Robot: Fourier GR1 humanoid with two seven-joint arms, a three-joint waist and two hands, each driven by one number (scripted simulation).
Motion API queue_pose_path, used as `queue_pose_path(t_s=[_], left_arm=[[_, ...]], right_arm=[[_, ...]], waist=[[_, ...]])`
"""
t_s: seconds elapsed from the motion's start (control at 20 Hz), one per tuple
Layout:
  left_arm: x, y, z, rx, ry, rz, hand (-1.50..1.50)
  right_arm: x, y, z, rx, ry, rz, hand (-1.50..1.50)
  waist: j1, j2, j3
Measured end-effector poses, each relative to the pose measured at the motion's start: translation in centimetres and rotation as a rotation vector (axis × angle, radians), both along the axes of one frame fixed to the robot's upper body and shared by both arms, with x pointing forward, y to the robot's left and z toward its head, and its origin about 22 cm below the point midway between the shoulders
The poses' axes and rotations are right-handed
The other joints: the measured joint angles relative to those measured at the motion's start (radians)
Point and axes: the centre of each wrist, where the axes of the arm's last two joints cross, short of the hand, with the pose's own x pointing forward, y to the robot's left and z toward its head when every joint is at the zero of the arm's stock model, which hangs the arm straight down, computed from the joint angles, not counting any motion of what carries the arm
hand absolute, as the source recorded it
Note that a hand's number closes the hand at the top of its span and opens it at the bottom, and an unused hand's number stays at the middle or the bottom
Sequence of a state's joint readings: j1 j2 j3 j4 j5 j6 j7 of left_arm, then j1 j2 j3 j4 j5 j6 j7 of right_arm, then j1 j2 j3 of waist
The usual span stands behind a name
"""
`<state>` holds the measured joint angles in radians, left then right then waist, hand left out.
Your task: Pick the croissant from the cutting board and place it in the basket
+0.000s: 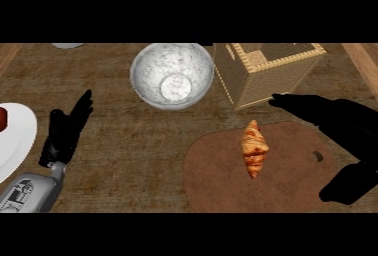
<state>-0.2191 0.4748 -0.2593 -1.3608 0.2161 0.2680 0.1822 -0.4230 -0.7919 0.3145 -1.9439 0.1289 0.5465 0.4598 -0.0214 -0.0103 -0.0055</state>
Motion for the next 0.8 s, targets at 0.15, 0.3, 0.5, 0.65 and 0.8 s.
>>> queue_pose_path(t_s=[0.15,0.3,0.5,0.65,0.8], left_arm=[[0.2,0.5,0.4,0.002,-0.005,-0.008,0.00],[0.5,0.0,0.8,0.000,-0.009,-0.016,0.00],[0.6,0.0,-0.2,0.000,-0.006,-0.022,0.00],[1.0,-0.2,0.5,-0.005,-0.010,-0.023,0.00],[0.7,-0.3,0.2,-0.006,-0.012,-0.016,0.00]], right_arm=[[-0.9,0.6,1.8,-0.023,0.058,-0.011,-1.50],[-1.4,1.0,2.9,-0.021,0.081,-0.036,-1.50],[-1.8,1.9,2.9,0.002,0.067,-0.065,-1.50],[-2.4,2.1,2.5,0.006,0.037,-0.090,-1.50],[-2.7,1.7,2.0,0.004,0.005,-0.120,-1.50]], waist=[[0.008,0.003,0.002],[0.014,0.006,0.003],[0.018,0.008,0.004],[0.019,0.009,0.005],[0.020,0.009,0.005]])
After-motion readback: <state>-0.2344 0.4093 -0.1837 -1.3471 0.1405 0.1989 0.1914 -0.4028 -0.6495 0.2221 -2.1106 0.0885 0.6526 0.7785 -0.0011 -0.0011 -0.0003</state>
